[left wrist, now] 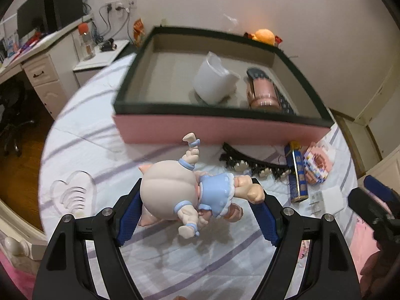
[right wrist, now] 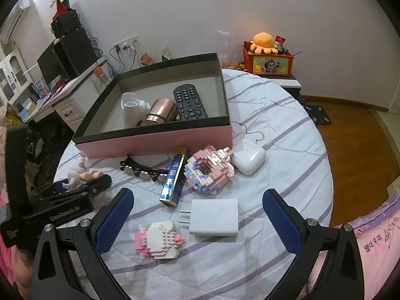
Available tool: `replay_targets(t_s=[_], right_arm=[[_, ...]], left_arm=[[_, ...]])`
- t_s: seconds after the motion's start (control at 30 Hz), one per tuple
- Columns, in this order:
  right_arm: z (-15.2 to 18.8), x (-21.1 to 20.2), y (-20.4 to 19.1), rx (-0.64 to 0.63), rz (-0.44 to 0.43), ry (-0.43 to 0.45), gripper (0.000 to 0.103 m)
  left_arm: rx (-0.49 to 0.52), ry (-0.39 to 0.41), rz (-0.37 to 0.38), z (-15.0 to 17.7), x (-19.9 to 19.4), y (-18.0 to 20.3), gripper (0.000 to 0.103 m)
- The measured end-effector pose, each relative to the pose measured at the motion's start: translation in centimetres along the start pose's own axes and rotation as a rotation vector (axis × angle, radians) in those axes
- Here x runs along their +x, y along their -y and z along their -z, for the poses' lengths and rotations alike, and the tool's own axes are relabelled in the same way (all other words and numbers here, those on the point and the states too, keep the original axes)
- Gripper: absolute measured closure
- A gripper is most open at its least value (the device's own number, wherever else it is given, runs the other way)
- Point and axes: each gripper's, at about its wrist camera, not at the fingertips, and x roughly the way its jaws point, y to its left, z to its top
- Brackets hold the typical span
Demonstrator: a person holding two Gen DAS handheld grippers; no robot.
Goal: Organize rigid objects
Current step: 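Lift the pig doll into the box and open the left gripper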
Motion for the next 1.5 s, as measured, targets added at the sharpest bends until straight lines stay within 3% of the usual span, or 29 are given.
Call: replay_targets(t_s=[0.2, 0.37, 0.5, 0.67, 0.8, 0.93, 1.07, 1.3, 1.5], right_arm=[[-1.6, -0.1, -1.0, -0.030, -0.011, 0.026, 0.000], [-3.9, -0.1, -1.6, -0.051, -0.014, 0.064, 0.000], [-6.1, 0.4, -1.9, -0.060, -0.013, 0.095, 0.000], [-8.1, 2.0, -1.9, -0.054, -0.007, 0.101, 0.000], [-8.9, 3.5, -1.7, -0.051, 0.003, 0.083, 0.000], [-9.3, 4.4, -1.6, -0.050, 0.013, 0.067, 0.000], [-9.1, 4.9, -1.7, -0.046, 0.014, 0.054, 0.000], [-8.6, 3.6, -2.0, -0.048, 0.015, 0.065, 0.000], [-7.7, 1.7, -2.2, -0.046, 0.004, 0.085, 0.000]], left_arm=[[0.005, 0.076, -0.004, -2.4, -3.0, -0.3, 0.023], [0.017, 0.131, -0.017, -6.0, -3.1, -0.3, 0.023], [0.015, 0.147, -0.032, -8.9, -1.4, -0.8, 0.023], [0.003, 0.108, -0.034, -11.2, 2.5, -1.6, 0.023], [-0.001, 0.061, -0.036, -11.5, 5.5, -1.9, 0.023], [0.012, 0.074, -0.038, -11.6, 6.0, -1.5, 0.022], [0.021, 0.083, -0.074, -11.6, 6.0, -1.5, 0.012], [0.033, 0.128, -0.077, -11.0, 3.7, -1.3, 0.000], [0.047, 0.175, -0.107, -9.8, 0.3, -1.0, 0.000]])
